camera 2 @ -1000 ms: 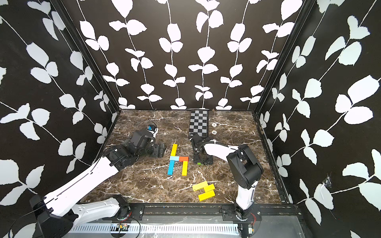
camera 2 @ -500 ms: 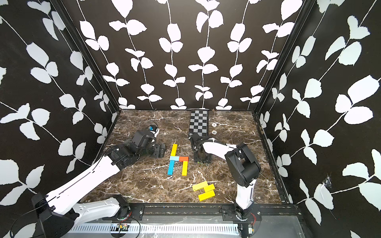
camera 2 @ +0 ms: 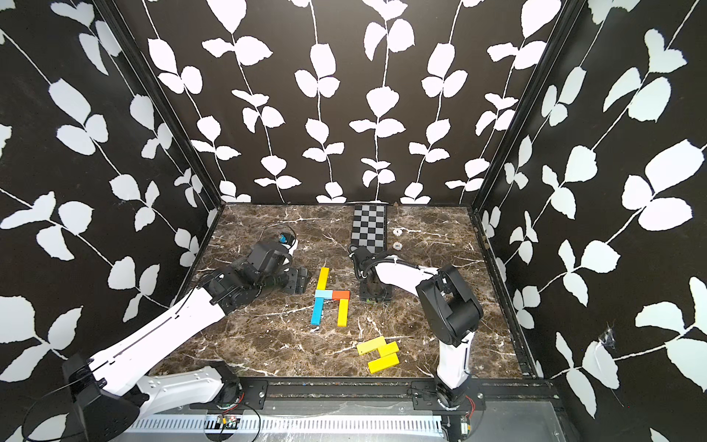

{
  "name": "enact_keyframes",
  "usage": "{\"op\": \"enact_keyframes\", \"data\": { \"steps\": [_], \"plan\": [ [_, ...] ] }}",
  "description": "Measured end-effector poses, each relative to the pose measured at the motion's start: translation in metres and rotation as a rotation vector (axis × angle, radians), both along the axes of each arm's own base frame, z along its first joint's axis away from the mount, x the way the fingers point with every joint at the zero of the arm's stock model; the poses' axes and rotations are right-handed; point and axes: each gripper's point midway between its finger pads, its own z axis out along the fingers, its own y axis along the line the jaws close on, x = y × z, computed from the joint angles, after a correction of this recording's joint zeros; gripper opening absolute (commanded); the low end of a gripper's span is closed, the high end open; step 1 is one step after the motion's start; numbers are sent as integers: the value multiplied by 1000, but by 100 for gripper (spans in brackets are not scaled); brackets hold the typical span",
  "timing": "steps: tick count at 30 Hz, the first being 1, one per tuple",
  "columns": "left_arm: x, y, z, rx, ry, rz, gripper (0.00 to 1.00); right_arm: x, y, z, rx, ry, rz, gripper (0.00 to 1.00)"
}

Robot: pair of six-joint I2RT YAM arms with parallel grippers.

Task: Assemble the letter h with building blocks
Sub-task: Assemble the building block at the center of the board.

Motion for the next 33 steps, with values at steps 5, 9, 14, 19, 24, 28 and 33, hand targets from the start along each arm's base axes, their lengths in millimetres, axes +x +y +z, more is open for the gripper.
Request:
{"op": "enact_keyframes", "data": {
  "steps": [5,9,14,19,24,28,33],
  "plan": [
    [0,-1,0,-1,2,-3,83,0,0,-1,4,2,-14,49],
    [-1,-2,-1,-4,8,-9,83,0,0,-1,10,5,-22,49],
    [-1,-3,-2,-7,14,-13,83,1,0,-1,18,7,-26,71],
    [-2,-4,-2,-11,18,-17,83,1,1,-5,22,17,-21,80],
    [-4,-6,-2,-23,26,-21,83,2,2,-4,24,14,-13,83],
    [-5,-7,-1,-35,29,-20,83,1,2,8,32,-8,2,89],
    [-6,-6,3,-45,23,-18,83,-8,8,56,77,-114,64,89]
  ]
}}
